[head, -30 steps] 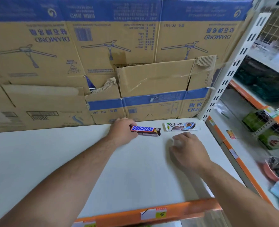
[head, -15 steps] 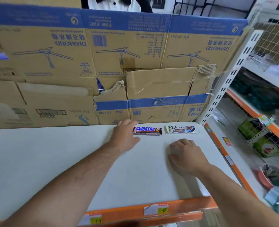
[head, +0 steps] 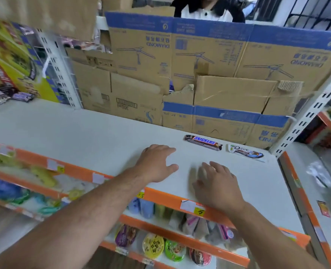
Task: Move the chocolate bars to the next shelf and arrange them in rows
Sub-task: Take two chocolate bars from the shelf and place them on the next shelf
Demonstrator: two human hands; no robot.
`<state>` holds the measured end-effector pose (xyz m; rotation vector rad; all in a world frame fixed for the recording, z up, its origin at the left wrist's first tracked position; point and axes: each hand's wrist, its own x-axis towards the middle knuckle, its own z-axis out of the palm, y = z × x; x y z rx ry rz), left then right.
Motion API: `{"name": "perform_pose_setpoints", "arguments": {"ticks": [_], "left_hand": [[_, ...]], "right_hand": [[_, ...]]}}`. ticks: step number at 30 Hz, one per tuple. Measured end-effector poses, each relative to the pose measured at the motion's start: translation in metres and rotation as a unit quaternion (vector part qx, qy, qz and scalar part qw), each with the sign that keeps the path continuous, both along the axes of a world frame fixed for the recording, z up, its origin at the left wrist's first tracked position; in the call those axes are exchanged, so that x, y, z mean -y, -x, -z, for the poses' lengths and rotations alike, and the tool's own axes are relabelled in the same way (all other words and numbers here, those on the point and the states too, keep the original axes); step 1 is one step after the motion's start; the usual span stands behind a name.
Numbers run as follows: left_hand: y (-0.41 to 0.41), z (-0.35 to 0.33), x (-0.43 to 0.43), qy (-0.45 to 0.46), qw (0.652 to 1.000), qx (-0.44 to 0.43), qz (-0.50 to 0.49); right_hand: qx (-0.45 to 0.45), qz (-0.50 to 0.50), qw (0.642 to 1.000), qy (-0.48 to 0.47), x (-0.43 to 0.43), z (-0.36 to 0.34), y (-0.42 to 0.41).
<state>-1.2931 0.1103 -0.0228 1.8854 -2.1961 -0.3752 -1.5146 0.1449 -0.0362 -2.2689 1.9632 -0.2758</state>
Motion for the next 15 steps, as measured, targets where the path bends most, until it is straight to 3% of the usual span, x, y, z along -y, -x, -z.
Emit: {"name": "perform_pose_setpoints", "arguments": {"ticks": [5, 15], "left_hand": [[-0.048, -0.009, -0.047, -0.006, 0.998, 0.005, -0.06], [-0.183, -0.023, -0.097, 0.013, 0.986, -0.029, -0.161]], "right_hand": [[0.064, -0.091, 0.994, 0.004, -0.015, -0.016, -0.053], [0.045, -0.193, 0.98, 0.009, -0.019, -0.033, -0.197]]}}
